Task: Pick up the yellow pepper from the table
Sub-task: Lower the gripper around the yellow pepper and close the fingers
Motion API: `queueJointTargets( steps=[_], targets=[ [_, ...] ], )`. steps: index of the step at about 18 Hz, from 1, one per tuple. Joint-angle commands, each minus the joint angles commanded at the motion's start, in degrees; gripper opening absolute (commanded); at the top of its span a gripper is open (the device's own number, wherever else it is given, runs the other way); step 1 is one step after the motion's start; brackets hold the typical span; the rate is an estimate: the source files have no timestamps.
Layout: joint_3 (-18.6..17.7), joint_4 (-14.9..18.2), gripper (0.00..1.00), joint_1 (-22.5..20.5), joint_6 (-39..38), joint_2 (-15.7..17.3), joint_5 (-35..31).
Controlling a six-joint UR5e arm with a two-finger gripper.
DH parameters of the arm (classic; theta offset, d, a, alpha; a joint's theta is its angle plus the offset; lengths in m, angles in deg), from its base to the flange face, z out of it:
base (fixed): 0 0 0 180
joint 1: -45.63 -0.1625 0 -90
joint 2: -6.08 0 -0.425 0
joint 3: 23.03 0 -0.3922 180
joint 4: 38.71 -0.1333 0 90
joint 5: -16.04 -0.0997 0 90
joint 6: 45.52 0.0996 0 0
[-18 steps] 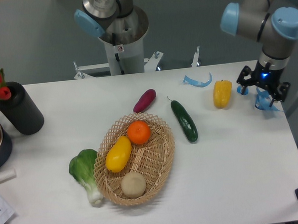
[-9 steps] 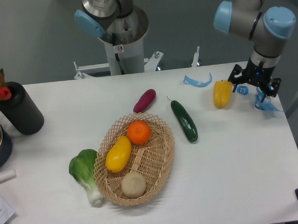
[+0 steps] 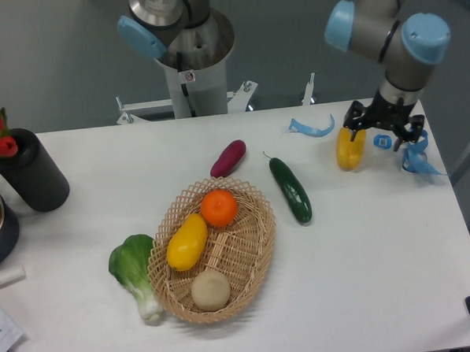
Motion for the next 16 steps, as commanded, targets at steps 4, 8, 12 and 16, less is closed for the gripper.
queueJointTargets(
  steps=[4, 8, 12, 16],
  targets=[
    [-2.1, -0.2, 1.00, 0.5, -0.2, 0.6, -0.9],
    [-2.3, -0.4, 1.00, 0.5, -0.3, 0.4, -1.1],
    [-1.8, -0.5, 1.00, 0.4, -0.2, 0.4, -1.1],
    [-2.3, -0.9, 1.00, 0.4, -0.1, 0.1, -1.1]
  ],
)
